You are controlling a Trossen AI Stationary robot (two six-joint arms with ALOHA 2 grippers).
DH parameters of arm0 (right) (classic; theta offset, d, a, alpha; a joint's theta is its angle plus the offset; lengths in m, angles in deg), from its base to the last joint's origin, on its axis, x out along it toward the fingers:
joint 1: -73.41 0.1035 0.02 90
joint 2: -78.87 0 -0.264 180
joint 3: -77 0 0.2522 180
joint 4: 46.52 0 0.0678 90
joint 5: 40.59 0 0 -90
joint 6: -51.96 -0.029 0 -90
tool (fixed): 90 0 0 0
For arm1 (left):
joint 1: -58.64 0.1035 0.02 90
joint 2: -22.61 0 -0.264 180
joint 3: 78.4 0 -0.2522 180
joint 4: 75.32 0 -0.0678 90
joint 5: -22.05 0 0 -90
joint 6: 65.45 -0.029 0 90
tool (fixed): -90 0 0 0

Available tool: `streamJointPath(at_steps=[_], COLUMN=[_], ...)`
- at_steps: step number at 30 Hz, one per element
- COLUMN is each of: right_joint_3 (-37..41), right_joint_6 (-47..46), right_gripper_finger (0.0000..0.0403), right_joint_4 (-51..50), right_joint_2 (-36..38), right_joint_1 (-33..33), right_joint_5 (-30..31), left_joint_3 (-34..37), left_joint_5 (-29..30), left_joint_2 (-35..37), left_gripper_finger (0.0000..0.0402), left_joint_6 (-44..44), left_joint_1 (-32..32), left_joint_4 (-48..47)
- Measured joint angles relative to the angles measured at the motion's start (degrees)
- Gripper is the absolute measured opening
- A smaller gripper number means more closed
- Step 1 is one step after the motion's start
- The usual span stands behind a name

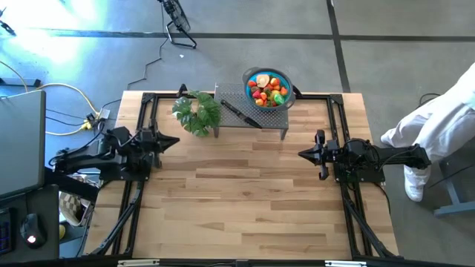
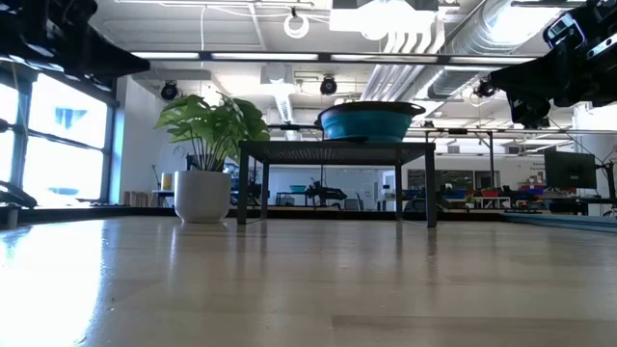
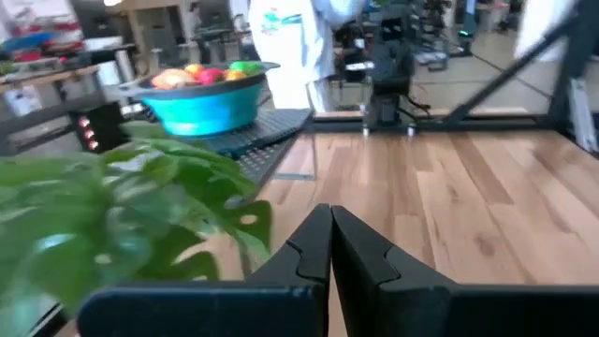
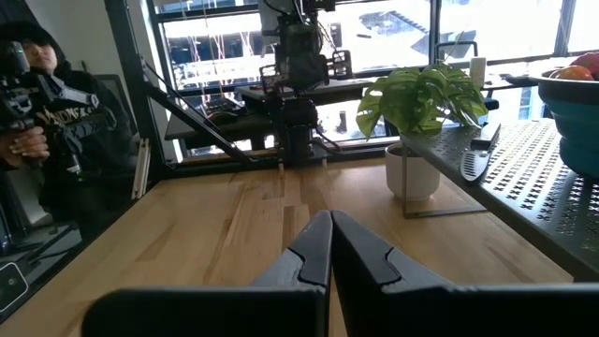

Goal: Pick & Place Fruit
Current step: Return to Home Position

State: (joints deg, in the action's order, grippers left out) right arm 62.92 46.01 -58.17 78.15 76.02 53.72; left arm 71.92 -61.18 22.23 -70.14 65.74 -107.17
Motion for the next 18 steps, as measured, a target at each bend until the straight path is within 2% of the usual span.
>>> streamJointPath(at_steps=[5, 18], right_joint_3=[-0.01, -0.01], right_joint_6=[0.0, 0.0], right_gripper_finger=[0.0003, 0.0003], right_joint_4=[0.0, 0.0], right_joint_2=[0.0, 0.0], right_joint_1=[0.0, 0.0], right_joint_5=[-0.01, -0.01], left_joint_3=[3.9, 13.0], left_joint_5=[-4.93, -4.89], left_joint_2=[0.0, 0.02], left_gripper_finger=[0.0006, 0.0006], left_joint_6=[-3.91, -2.09], left_joint_1=[-0.01, -0.01], left_joint_4=[4.14, 15.32])
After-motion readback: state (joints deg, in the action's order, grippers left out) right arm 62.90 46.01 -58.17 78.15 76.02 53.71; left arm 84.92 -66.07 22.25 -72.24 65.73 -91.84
